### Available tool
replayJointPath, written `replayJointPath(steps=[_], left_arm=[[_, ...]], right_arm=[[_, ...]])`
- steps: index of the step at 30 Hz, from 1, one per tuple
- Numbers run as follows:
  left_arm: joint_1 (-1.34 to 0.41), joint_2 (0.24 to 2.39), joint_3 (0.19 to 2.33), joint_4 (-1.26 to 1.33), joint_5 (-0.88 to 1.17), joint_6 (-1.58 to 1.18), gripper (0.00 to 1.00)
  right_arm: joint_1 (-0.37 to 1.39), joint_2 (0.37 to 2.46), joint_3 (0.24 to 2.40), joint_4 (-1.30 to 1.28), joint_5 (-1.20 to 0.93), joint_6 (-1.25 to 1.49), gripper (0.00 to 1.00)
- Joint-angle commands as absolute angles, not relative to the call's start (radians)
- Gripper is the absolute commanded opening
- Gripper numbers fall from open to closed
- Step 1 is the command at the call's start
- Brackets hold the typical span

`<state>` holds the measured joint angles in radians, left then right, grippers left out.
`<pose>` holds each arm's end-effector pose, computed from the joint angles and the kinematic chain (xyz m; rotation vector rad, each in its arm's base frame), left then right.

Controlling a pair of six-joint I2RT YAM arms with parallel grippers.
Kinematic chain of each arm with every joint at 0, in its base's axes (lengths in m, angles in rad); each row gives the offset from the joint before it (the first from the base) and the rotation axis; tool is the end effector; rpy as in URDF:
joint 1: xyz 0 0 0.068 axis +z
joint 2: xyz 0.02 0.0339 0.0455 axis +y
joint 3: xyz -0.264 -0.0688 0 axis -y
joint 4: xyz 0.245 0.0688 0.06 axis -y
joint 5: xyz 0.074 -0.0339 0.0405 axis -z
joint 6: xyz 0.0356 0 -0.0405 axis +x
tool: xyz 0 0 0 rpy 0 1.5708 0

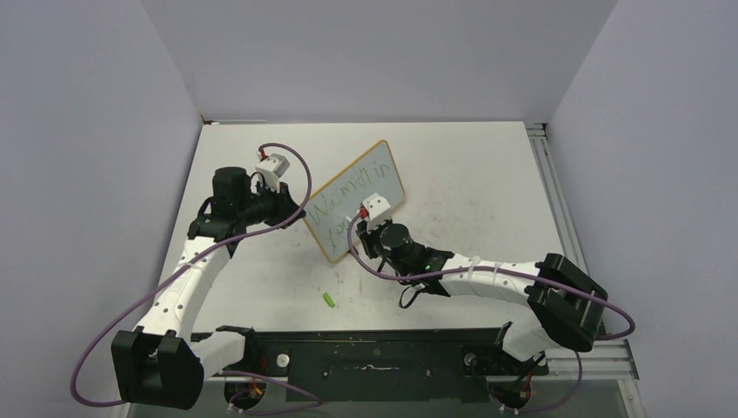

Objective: Write a sentence on the whiteboard

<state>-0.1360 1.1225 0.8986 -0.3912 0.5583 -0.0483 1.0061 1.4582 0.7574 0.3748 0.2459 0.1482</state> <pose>0.2381 -0.0516 0.2954 0.4115 2.1259 -0.7134 0.1781 0.2649 0.2289 -0.6429 1.8144 0.5521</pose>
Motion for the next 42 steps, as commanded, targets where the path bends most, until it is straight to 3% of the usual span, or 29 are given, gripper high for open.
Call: replayJointPath(steps=[1,42], left_arm=[[-0.137,1.129,0.919,-0.410,0.549,-0.037,0.00],[-0.137,1.131,0.918,-0.408,0.549,-0.036,0.00]], right_arm=[[0.996,1.473,0.802,0.429,0.242,0.147,0.05],[0.963,1.509,0.704,0.370,0.218,0.222,0.05]])
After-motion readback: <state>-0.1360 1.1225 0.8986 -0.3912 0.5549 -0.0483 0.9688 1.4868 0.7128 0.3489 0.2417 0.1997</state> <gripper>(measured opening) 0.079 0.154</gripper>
